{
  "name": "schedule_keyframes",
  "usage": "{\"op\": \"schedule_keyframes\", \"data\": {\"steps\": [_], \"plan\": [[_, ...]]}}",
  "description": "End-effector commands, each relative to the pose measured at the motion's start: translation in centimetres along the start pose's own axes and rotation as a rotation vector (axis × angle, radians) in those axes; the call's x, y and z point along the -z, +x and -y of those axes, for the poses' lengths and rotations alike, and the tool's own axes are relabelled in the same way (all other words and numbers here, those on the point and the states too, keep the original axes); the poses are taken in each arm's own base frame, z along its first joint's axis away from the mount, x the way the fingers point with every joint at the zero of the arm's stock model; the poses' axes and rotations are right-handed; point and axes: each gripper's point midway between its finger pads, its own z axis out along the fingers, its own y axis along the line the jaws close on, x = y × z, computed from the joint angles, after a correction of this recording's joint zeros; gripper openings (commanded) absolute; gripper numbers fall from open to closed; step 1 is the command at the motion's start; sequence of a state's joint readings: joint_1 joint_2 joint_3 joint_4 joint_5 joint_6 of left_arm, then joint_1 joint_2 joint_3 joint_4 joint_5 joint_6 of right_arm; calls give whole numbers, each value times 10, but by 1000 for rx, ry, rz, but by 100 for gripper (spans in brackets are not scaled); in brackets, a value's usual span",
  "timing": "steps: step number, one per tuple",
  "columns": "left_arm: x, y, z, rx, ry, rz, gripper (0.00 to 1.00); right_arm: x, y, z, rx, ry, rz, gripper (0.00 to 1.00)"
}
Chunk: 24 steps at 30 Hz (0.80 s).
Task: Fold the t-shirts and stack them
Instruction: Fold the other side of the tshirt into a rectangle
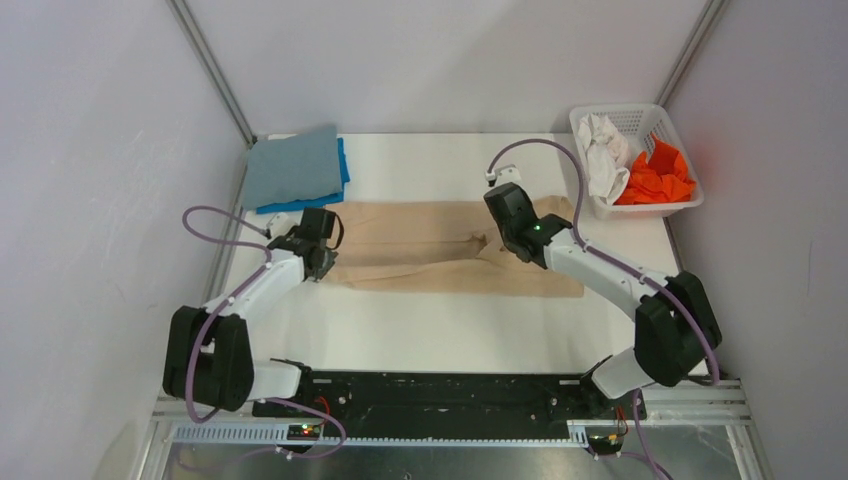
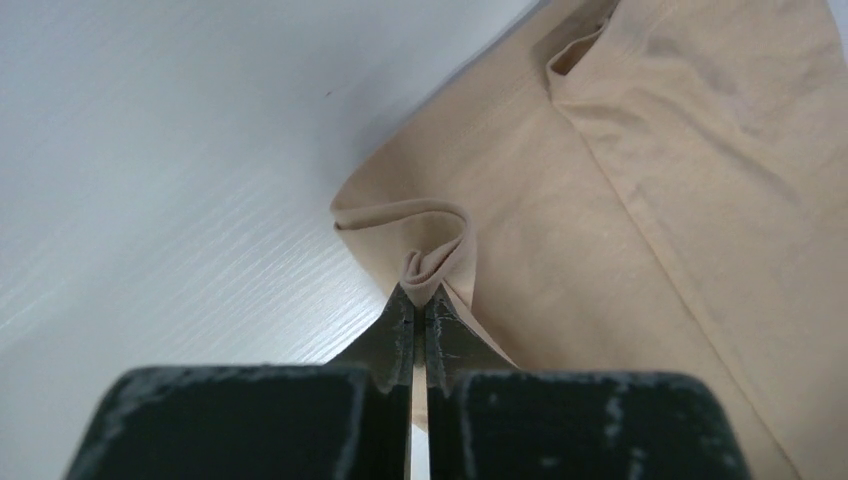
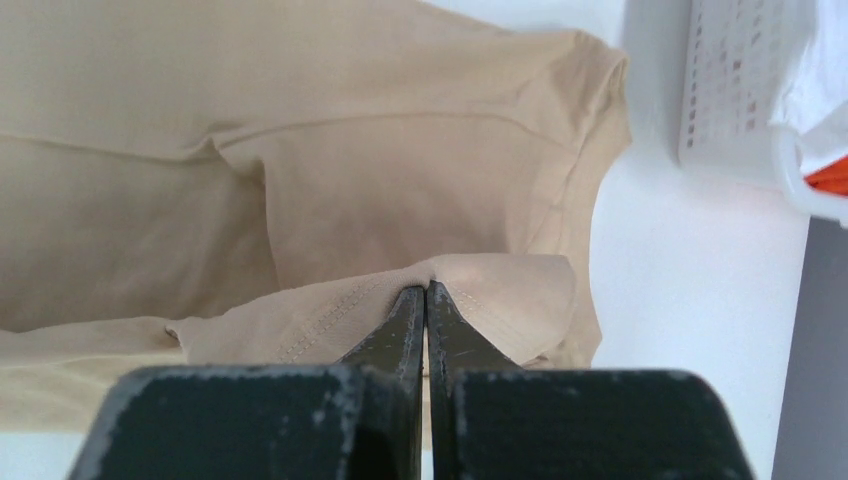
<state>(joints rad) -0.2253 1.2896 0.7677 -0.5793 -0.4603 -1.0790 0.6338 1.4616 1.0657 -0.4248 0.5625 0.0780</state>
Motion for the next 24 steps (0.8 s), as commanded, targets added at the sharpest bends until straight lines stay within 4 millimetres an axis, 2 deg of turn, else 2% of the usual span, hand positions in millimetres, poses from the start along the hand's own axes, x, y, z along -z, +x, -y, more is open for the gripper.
{"op": "schedule_keyframes", "data": {"steps": [1,9,15,16,17,18,19,20,22,24], "plan": [[-4,-22,18,14,15,36,0,-12,-41,9,-5,37,81,0],[-14,-31,17,45,-26,48,0,-32,-51,19,-33,67,68,0],[-25,-39,29,30,-48,49,0,-50,-58,15,-55,42,70,0],[-25,-42,35,31,-42,50,4,-55,-60,15,-45,44,64,0],[-32,-40,34,26,-58,35,8,-59,-60,16,-39,49,60,0],[-33,-42,38,31,-55,35,25,-66,-61,16,-29,60,53,0],[-36,-44,40,36,-59,34,38,-75,-62,14,-19,64,47,0],[-39,-44,40,31,-68,31,64,-81,-63,15,-18,70,44,0],[-38,-53,44,21,-64,46,93,-98,-70,17,-16,81,45,0],[-31,-68,51,22,-39,62,99,-114,-82,20,-31,98,34,27]]}}
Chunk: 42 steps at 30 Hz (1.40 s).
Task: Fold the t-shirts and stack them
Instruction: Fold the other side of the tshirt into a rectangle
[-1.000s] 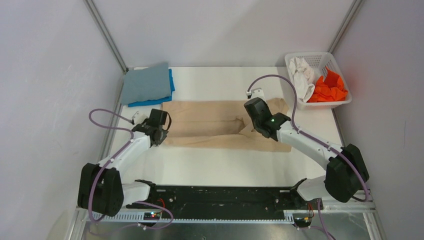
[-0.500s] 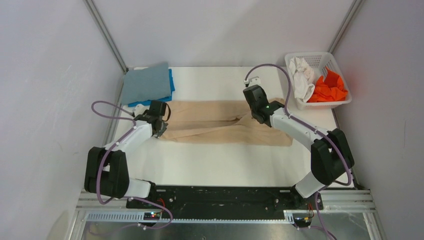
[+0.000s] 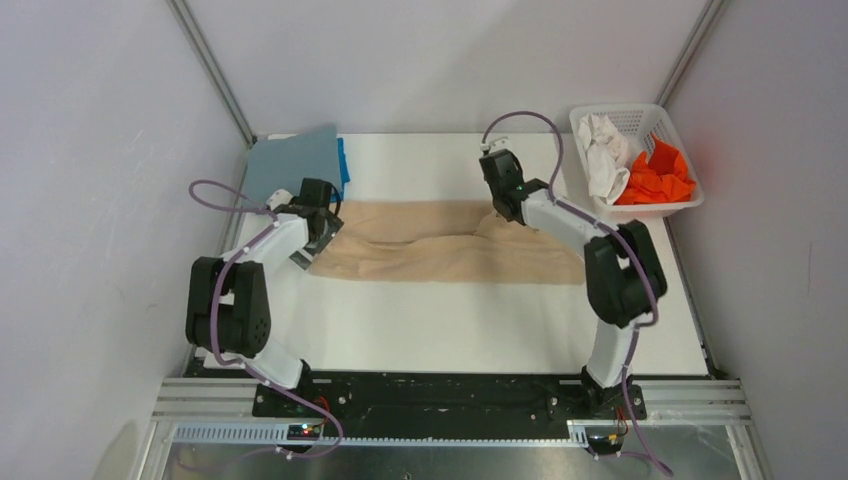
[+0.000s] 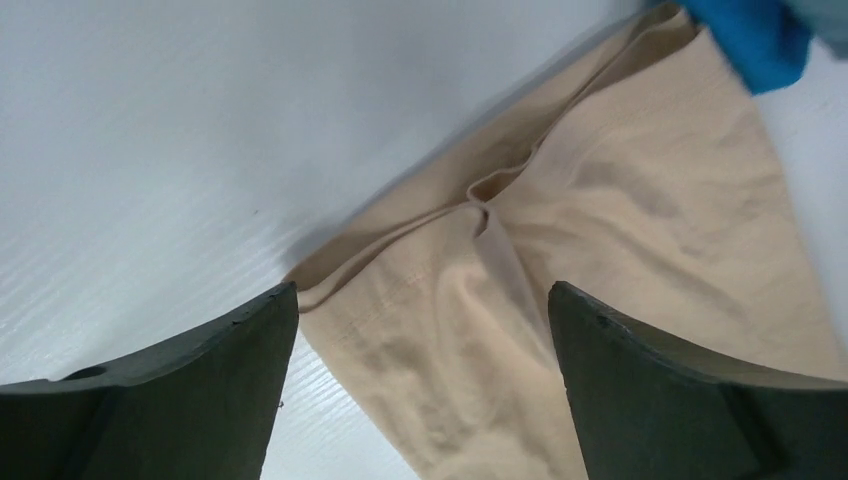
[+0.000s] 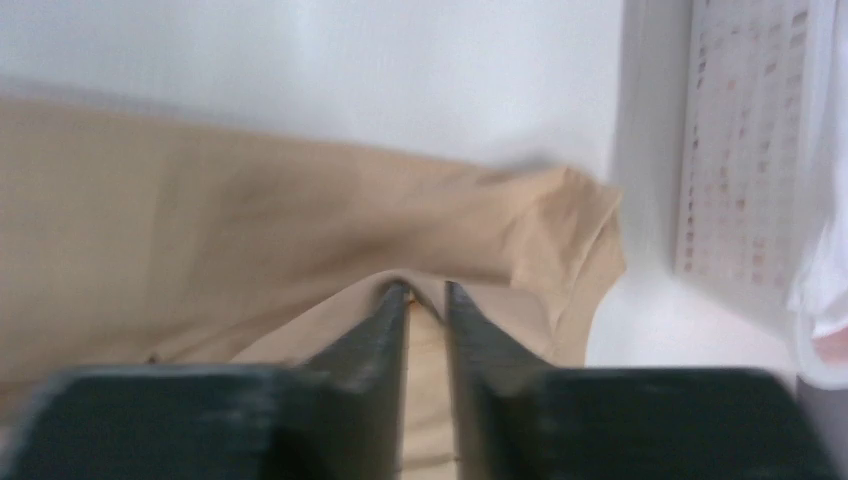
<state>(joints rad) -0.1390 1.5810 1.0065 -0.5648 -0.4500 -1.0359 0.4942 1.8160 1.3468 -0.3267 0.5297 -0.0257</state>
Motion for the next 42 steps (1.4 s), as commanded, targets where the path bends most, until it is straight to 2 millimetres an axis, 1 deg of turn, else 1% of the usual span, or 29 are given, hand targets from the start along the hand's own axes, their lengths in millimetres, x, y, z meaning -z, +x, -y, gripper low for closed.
{"op": "schedule_keyframes", "data": {"steps": [1,2,3,4,5,6,7,9,10,11,14,16,18,21,23,24,25,26,27,28,29,30,31,35,37,38,40,41,42], "plan": [[17,-42,19,21,53,75,99,-28,-47,13,-55,58,32,48],[27,-47,22,24,81,84,99,-27,-41,17,-49,78,-15,55],[32,-50,23,27,97,88,100,-26,-53,20,-80,105,-5,63],[44,-54,25,33,131,95,100,-22,-51,22,-81,117,-22,69],[47,-53,23,32,139,95,100,-16,-54,25,-113,134,-9,89],[57,-55,24,29,168,103,100,-4,-59,30,-137,132,9,94],[63,-54,23,18,185,106,100,-1,-50,28,-161,117,-4,98],[69,-45,22,-37,210,98,100,15,-39,27,-232,69,-4,99],[72,-38,25,-62,227,85,100,26,-29,21,-283,8,-11,99],[71,-31,24,-93,229,72,100,31,-22,19,-307,-21,-22,99],[73,-3,37,-203,268,18,100,54,12,-9,-406,-217,-75,99],[68,14,44,-280,273,-16,100,62,24,-26,-444,-328,-102,99],[62,29,51,-322,282,-62,100,63,30,-37,-470,-396,-121,99],[43,43,57,-352,264,-106,100,52,37,-46,-497,-427,-161,99],[33,47,61,-365,248,-116,100,32,42,-55,-519,-447,-180,99],[30,44,65,-360,249,-113,100,26,40,-55,-545,-463,-184,99],[22,45,67,-362,236,-125,100,15,41,-60,-556,-474,-191,100],[15,45,71,-363,230,-130,100,9,33,-57,-579,-492,-180,99],[10,39,72,-351,224,-126,100,-4,33,-60,-589,-490,-184,100],[3,37,76,-347,213,-126,100,-11,19,-55,-603,-490,-157,99],[-4,30,75,-331,199,-120,100,-25,7,-52,-604,-482,-131,99],[-10,27,78,-328,191,-121,100,-31,1,-51,-600,-477,-117,99],[-15,21,78,-316,183,-117,100,-43,-13,-49,-585,-462,-88,100],[-26,9,81,-299,176,-121,100,-76,-41,-37,-543,-354,-68,99],[-27,4,81,-291,177,-119,100,-85,-47,-31,-523,-309,-74,100],[-27,4,81,-293,178,-119,100,-88,-45,-32,-516,-305,-85,100],[-25,1,81,-291,185,-123,100,-79,-50,-30,-510,-306,-85,99],[-24,0,81,-290,189,-123,100,-77,-46,-30,-505,-303,-94,100],[-18,-3,83,-289,203,-120,100,-66,-50,-26,-506,-301,-84,99]]}}
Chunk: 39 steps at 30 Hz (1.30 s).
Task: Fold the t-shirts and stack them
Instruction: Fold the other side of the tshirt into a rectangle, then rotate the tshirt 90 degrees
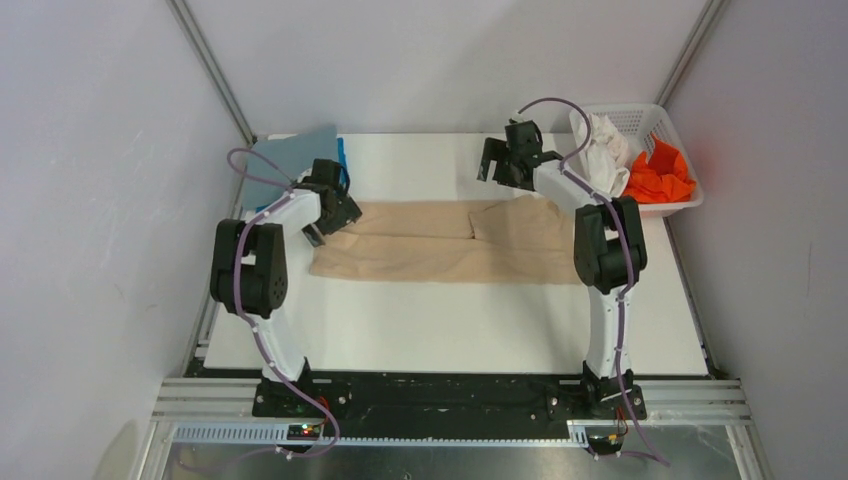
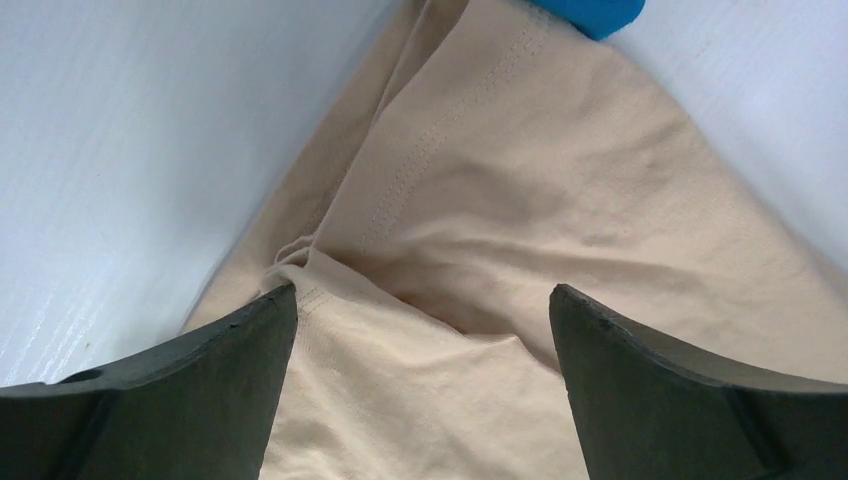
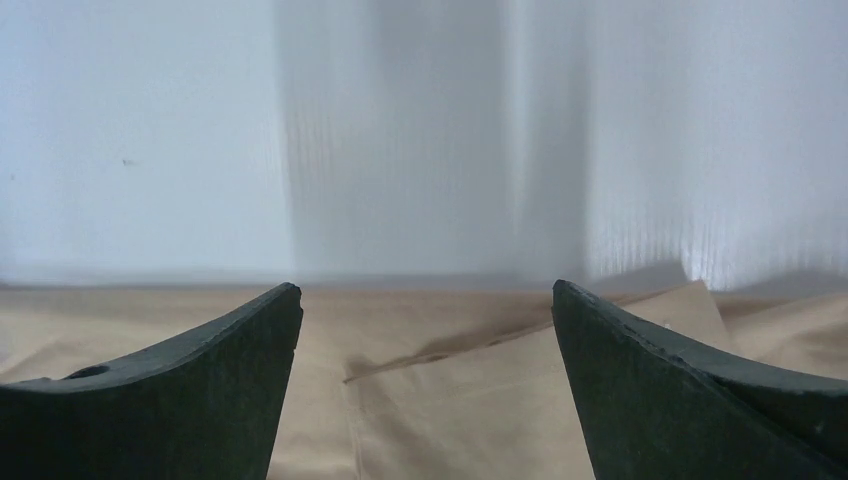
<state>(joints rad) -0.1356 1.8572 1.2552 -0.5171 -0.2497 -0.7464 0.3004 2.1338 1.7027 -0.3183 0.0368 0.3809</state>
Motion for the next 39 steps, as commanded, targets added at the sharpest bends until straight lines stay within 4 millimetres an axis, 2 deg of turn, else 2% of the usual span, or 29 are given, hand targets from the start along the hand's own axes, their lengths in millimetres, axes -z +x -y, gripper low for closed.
{"op": "schedule_keyframes", "data": {"steps": [1,2,3,4,5,6,7,8,9,10,12,13,14,16,21,24,27,28,29,30,31,32,33,34,35,36,37,38,39], "plan": [[23,-21,15,-15,77,43,100,26,3,7,39,73,-14,99],[28,-22,16,-16,88,51,100,42,-3,5,37,74,4,99],[41,-29,18,-11,106,79,100,48,8,11,29,99,-12,99],[49,-32,18,-19,102,110,100,66,2,10,16,99,11,99],[64,-38,16,-17,109,150,100,71,19,17,-7,118,-18,100],[73,-41,13,-27,86,195,100,90,15,14,-26,102,6,100],[88,-44,11,-26,95,234,100,93,39,22,-54,115,-41,100],[96,-42,12,-43,88,263,100,105,57,26,-76,122,-64,99],[106,-42,11,-46,94,291,100,110,66,29,-86,131,-76,100],[112,-35,18,-82,112,294,100,119,86,33,-98,148,-99,100],[118,-21,31,-144,147,282,100,126,114,36,-115,151,-134,99],[114,-12,39,-180,166,254,100,129,121,36,-121,140,-143,99],[113,-2,47,-214,181,235,100,128,139,36,-133,126,-182,100],[96,16,59,-261,179,178,100,126,155,38,-146,110,-215,99],[58,40,65,-310,134,85,100,114,173,47,-138,125,-274,99],[38,55,62,-337,110,29,100,106,176,55,-162,135,-291,100],[28,66,56,-340,89,-6,100,93,168,61,-229,96,-304,100],[25,73,50,-334,78,-23,100,88,168,63,-239,93,-313,100],[24,77,47,-331,73,-35,100,83,157,62,-242,70,-292,100],[22,88,38,-320,60,-58,100,76,157,63,-239,70,-301,99],[23,93,35,-316,59,-70,100,71,141,59,-229,46,-280,100],[26,106,26,-297,56,-100,100,63,144,61,-227,48,-302,100],[29,115,24,-295,61,-113,100,58,126,55,-213,26,-284,100],[35,129,14,-267,61,-133,100,49,128,57,-206,36,-307,99],[47,138,18,-269,95,-129,100,43,105,52,-184,24,-267,100],[51,162,12,-284,97,-152,100,33,91,50,-165,37,-253,100],[61,170,13,-283,123,-151,100,27,83,48,-156,37,-247,99],[63,186,7,-284,123,-174,100,17,70,44,-139,34,-246,99],[72,209,8,-301,149,-212,100,4,74,44,-133,41,-271,99]]}}
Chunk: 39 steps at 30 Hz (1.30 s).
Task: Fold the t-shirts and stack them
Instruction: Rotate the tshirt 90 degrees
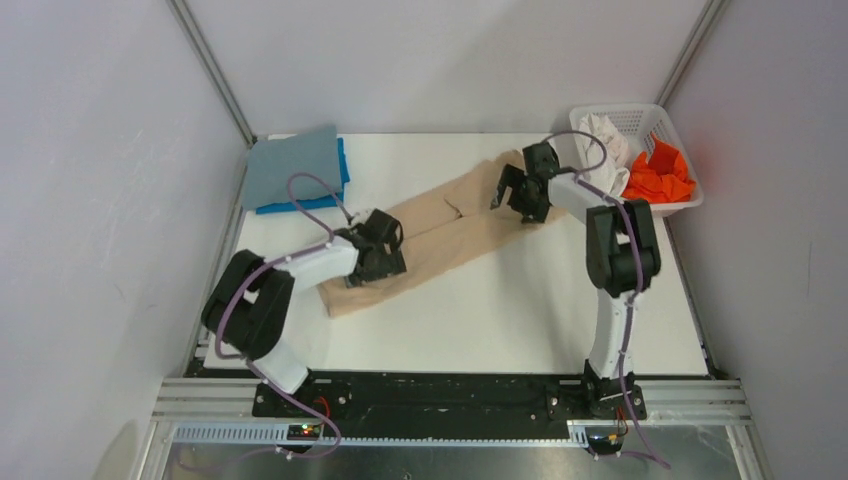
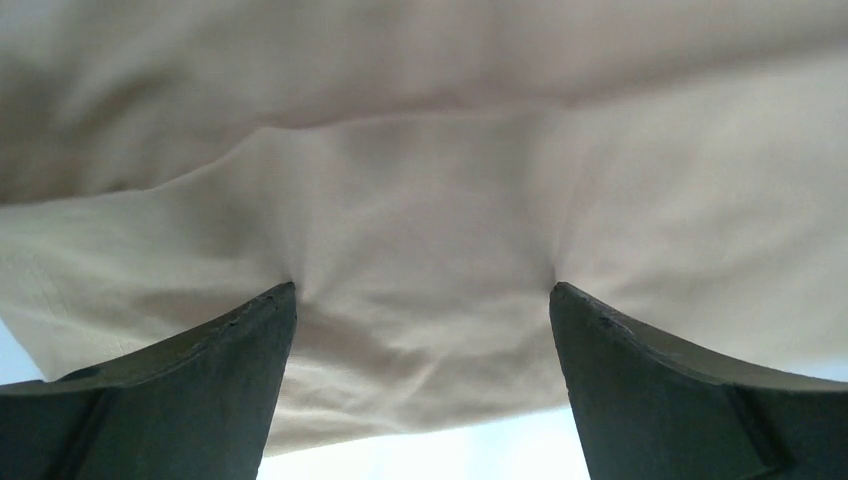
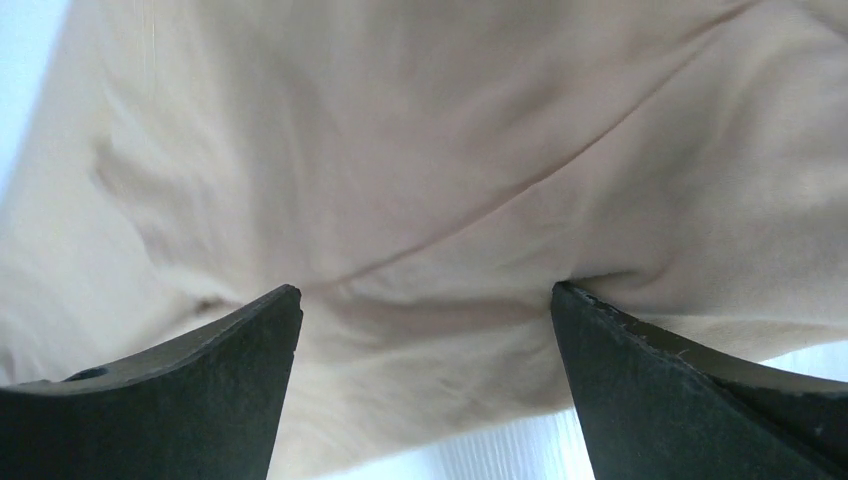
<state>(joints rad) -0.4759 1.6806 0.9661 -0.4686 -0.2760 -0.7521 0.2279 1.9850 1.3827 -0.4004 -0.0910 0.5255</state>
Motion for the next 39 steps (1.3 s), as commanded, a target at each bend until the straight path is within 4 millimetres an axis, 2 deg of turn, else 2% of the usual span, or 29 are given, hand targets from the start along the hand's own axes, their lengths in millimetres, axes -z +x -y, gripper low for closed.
{"op": "schedule_keyframes", "data": {"steps": [1,4,5,6,7,8,9,10,12,16,19,20,21,22,23,24,27,28,29,30,31,32,33,34,35,36,37,38,39], "plan": [[27,91,28,-9,106,-156,100,-23,-43,-30,98,-27,17,99],[38,124,56,2,183,-231,100,-49,-57,-56,142,-76,22,99],[42,133,65,-13,199,-237,100,-44,-76,-81,157,-134,68,99],[44,133,78,19,218,-241,100,-62,-72,-83,158,-141,48,99],[49,139,89,21,241,-248,100,-54,-92,-108,161,-203,92,99],[53,139,108,52,285,-247,100,-72,-86,-108,152,-204,62,99],[59,147,119,47,308,-245,100,-63,-103,-130,148,-266,99,99],[67,146,136,81,348,-229,100,-75,-100,-132,145,-276,89,99],[85,150,162,59,413,-175,100,-72,-117,-147,141,-326,142,99],[100,159,189,35,463,-158,100,-64,-125,-159,179,-392,193,99],[99,162,187,44,459,-170,100,-29,-141,-164,249,-357,242,99],[105,158,186,49,470,-157,100,-21,-144,-155,276,-299,255,99],[105,157,182,41,470,-145,100,8,-156,-157,288,-289,299,99],[117,150,182,39,497,-107,100,11,-157,-145,292,-240,313,100],[122,148,179,2,509,-80,100,48,-172,-150,292,-251,379,99],[139,143,181,-23,549,-32,100,47,-164,-138,284,-217,363,99],[168,139,173,-130,611,72,100,111,-159,-125,293,-204,414,100],[186,132,168,-123,647,117,100,143,-158,-126,294,-217,455,99],[184,134,156,-144,639,135,100,135,-136,-111,288,-191,403,99],[188,127,141,-139,640,169,100,167,-131,-112,291,-216,440,99],[188,124,131,-136,632,187,100,151,-101,-95,280,-190,372,99],[186,118,111,-130,602,221,100,179,-91,-97,276,-217,405,100],[182,109,98,-113,568,254,100,160,-58,-78,261,-192,336,99],[176,108,76,-108,527,259,100,183,-42,-81,265,-228,362,100],[171,101,65,-94,498,271,100,168,-11,-63,224,-190,307,100],[164,101,48,-104,475,266,100,185,9,-73,238,-234,322,100],[155,99,38,-89,459,233,100,173,36,-58,226,-194,292,99],[146,102,25,-99,443,214,100,185,64,-73,256,-244,281,99],[141,98,17,-65,435,195,100,184,87,-66,278,-231,267,99]]}}
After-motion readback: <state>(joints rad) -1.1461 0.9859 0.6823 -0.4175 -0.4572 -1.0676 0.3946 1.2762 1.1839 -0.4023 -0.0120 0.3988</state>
